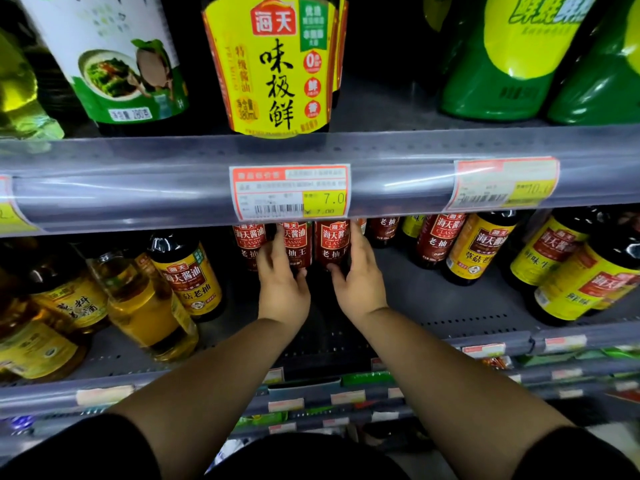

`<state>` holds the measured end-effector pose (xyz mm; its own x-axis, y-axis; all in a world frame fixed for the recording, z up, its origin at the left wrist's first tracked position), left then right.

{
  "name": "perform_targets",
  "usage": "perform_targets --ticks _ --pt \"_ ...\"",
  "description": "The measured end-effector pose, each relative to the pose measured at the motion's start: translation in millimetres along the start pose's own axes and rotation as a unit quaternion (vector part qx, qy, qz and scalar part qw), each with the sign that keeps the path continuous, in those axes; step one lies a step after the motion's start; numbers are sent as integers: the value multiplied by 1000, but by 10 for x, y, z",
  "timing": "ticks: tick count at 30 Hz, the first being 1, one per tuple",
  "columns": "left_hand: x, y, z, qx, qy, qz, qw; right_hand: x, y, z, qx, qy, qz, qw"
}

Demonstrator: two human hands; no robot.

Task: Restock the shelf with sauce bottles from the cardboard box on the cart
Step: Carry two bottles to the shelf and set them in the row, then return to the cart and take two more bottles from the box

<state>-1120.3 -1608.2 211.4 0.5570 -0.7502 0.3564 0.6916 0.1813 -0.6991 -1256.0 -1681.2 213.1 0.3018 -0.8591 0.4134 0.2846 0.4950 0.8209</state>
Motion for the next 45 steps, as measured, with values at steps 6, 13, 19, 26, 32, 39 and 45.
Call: perform_targets --ticks 6,13,19,26,32,39,45 --pt "-8 -27 10 -30 25 8 999 34 -50 -12 8 13 -44 999" --pt "-60 12 222 -23 103 -7 994 -68 -95 76 43 74 -90 992" --pt "-236 133 649 42 200 -19 979 -466 257 101 -24 191 -115 975" --pt "-642 562 1527 73 317 -17 946 -1012 1035 -312 -43 338 -126 932" --pt "-1040 1338 2665 120 259 46 957 -1298 1714 -1294 -50 472 -88 876" --pt "-1500 2694 3887 178 200 185 946 -1750 2495 -2960 -59 561 -9 825" --pt "-2030 3932 4850 215 176 319 906 -2342 3284 -4548 -126 648 82 747"
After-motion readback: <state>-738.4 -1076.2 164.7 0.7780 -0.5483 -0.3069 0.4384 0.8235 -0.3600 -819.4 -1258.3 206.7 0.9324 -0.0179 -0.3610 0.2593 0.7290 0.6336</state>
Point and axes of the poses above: each hand's wrist, its own x-axis towards the middle knuckle, its own z-axis out of the back of the hand, y = z × x, the point moved 6 cm from there along x, towards the middle knuckle, and after that the axes turned 11 degrees about x, right-handed, at the moved point
